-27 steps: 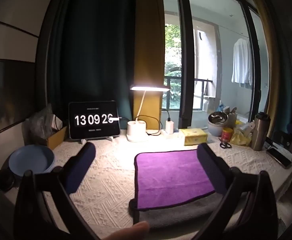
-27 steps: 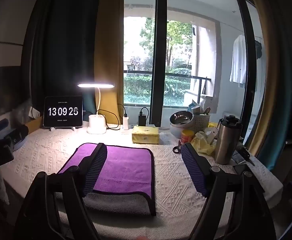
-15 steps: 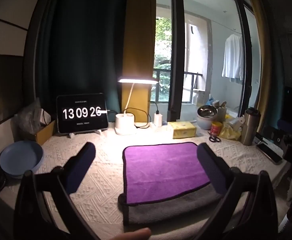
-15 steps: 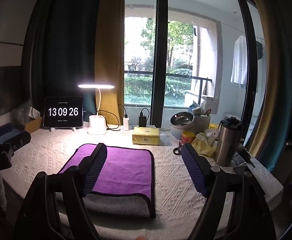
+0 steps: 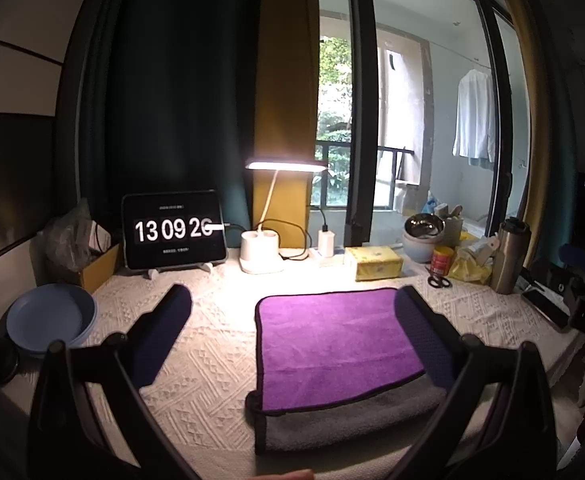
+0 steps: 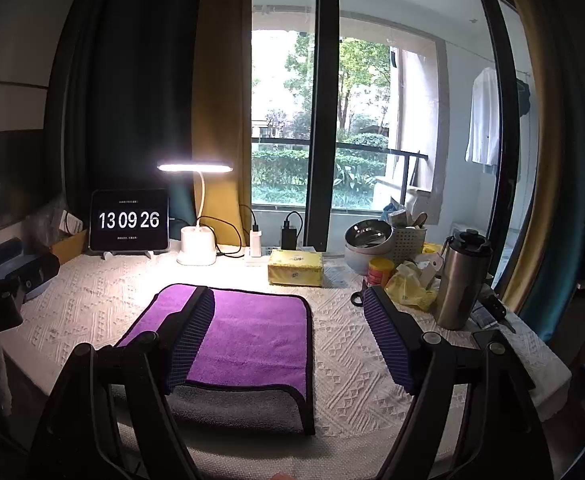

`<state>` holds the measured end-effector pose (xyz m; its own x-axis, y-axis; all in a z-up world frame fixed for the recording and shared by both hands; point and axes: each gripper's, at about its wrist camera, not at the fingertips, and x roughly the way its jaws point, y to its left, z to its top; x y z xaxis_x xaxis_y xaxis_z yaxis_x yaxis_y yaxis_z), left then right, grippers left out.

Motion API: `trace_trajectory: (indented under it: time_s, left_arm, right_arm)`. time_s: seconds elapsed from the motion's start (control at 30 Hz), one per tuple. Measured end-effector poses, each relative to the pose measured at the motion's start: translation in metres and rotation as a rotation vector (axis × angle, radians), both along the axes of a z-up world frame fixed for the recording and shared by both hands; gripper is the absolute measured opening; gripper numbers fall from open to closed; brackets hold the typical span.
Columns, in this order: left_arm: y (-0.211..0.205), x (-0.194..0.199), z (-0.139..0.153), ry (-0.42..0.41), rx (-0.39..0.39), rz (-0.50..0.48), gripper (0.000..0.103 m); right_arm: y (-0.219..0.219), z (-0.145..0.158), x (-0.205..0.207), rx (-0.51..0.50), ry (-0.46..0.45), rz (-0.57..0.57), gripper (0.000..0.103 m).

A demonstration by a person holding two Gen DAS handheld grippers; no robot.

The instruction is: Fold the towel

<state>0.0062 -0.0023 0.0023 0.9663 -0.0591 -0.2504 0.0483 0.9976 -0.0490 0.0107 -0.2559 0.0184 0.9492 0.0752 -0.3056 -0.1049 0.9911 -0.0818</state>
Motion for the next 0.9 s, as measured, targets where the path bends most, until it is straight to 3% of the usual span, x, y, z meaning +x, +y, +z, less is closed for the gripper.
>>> trace_trajectory:
  time_s: [0.9]
  left_arm:
    - [0.0008, 0.0003, -0.0009, -0.003, -0.004, 0.001, 0.102]
  right_arm:
    - [0.0039, -0.0024, 0.0009, 0.001, 0.004, 0.008, 0.08]
